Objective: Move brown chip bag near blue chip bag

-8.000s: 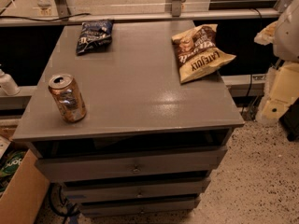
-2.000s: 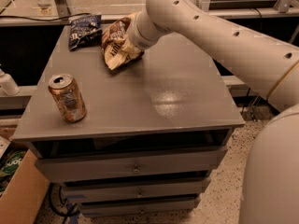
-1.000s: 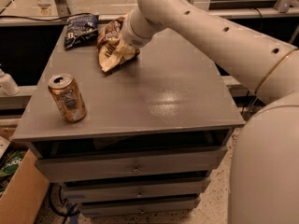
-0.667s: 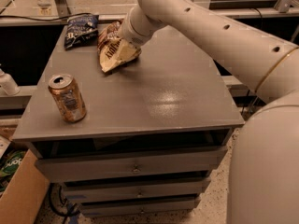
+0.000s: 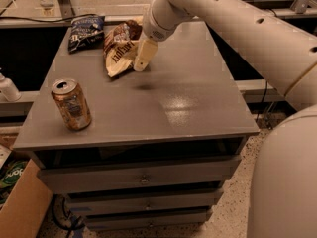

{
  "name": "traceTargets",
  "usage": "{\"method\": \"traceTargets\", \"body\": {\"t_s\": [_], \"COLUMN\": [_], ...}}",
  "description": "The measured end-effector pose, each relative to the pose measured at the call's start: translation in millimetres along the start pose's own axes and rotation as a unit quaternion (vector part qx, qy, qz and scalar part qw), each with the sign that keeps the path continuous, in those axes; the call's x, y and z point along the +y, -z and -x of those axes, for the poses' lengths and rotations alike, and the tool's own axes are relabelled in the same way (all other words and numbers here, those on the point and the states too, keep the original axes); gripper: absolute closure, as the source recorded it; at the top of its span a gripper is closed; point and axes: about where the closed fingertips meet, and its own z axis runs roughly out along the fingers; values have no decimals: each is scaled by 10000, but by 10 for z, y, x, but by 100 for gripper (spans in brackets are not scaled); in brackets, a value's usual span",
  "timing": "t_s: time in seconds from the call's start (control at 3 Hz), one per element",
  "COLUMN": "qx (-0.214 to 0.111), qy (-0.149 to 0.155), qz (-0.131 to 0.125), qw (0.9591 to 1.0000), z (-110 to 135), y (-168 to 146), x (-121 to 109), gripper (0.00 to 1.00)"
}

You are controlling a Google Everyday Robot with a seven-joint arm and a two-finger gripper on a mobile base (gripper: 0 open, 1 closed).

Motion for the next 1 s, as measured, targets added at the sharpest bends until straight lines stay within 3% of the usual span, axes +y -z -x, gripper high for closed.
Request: {"method": "traceTargets", "body": {"t_s": [0.33, 1.0], "qx": [36, 206], "qy": [-332, -938], "qz": [120, 266], "qw": [9994, 9950], "z": [-274, -1106], "y": [309, 1016], "x": [-30, -67], "gripper": [0, 0]}}
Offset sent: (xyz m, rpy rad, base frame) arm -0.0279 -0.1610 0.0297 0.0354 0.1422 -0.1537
